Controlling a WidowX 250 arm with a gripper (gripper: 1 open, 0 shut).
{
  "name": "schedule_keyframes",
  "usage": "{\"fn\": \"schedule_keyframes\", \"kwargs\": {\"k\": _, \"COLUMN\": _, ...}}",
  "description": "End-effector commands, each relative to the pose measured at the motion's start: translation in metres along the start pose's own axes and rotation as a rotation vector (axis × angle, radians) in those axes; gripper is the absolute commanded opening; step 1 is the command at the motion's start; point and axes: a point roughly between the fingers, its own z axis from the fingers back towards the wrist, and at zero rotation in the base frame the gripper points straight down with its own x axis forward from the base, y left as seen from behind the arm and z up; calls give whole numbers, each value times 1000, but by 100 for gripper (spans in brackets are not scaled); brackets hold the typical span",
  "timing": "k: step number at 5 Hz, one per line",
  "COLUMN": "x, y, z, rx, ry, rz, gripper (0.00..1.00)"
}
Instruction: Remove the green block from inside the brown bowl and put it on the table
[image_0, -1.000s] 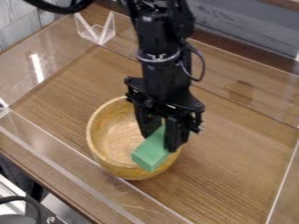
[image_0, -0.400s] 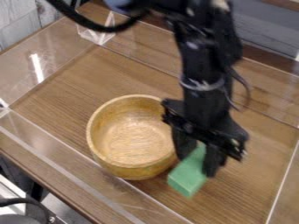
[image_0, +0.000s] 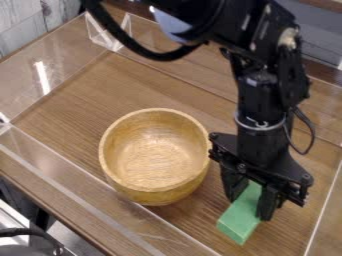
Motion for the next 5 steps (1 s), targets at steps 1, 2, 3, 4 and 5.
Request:
{"fn": "schedule_keyframes", "kwargs": {"k": 1, "x": 7, "y": -4, "z": 5, "rx": -12, "ry": -46, "rz": -8, "gripper": 0}}
{"fn": "schedule_keyframes", "kwargs": {"k": 2, "x": 7, "y": -3, "z": 3, "rx": -13, "ry": -47, "rz": -3, "gripper": 0}}
{"fn": "schedule_keyframes", "kwargs": {"k": 3, "x": 7, "y": -2, "z": 2, "rx": -14, "ry": -49, "rz": 1, "gripper": 0}}
{"fn": "schedule_keyframes", "kwargs": {"k": 4, "x": 7, "y": -2, "z": 1, "rx": -15, "ry": -50, "rz": 6, "gripper": 0}}
{"fn": "schedule_keyframes", "kwargs": {"k": 5, "x": 8, "y": 1, "z": 5, "rx": -17, "ry": -50, "rz": 9, "gripper": 100}}
